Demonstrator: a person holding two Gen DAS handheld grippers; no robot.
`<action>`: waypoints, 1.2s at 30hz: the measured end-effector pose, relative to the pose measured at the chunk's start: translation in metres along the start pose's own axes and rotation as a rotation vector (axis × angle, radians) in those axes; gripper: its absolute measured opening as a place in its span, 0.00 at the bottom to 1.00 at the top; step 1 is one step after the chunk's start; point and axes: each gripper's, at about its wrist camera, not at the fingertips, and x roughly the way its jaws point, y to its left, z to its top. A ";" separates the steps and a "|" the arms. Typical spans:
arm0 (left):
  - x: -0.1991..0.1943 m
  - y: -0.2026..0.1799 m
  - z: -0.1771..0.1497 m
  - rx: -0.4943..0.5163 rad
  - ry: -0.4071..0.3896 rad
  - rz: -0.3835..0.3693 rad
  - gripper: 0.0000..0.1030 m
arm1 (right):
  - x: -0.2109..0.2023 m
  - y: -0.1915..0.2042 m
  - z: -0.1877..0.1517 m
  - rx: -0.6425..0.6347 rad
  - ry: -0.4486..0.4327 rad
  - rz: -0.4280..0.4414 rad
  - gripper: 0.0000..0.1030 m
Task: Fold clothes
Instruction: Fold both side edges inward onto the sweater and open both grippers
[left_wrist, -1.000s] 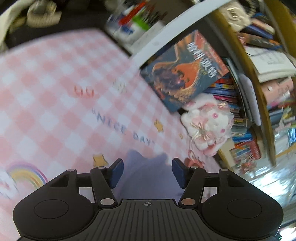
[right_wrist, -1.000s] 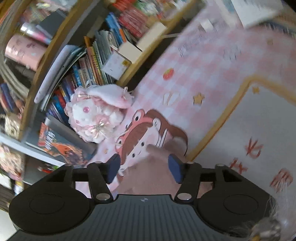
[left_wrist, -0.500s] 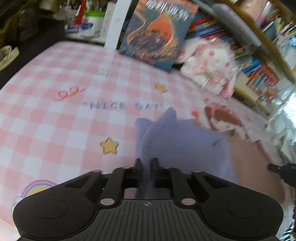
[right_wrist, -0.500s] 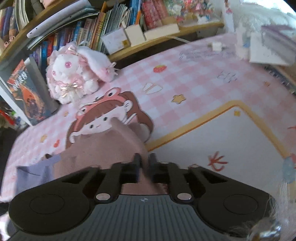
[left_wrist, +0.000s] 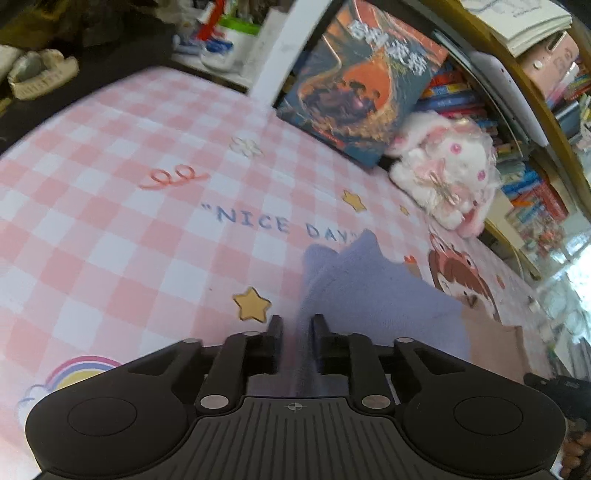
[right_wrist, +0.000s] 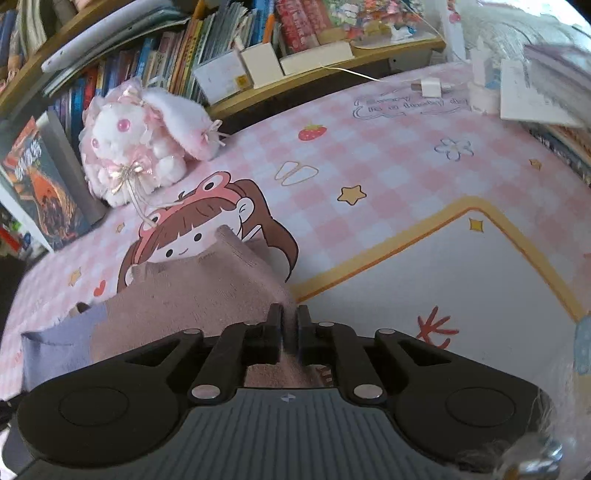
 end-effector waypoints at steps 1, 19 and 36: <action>-0.006 -0.003 -0.001 0.005 -0.026 0.018 0.23 | -0.003 0.000 0.002 -0.009 -0.006 -0.006 0.23; -0.051 -0.091 -0.054 0.003 -0.184 0.069 0.38 | 0.027 0.020 0.030 -0.302 0.078 0.129 0.08; -0.068 -0.139 -0.126 -0.119 -0.154 0.271 0.43 | 0.009 -0.022 0.032 -0.283 0.084 0.312 0.36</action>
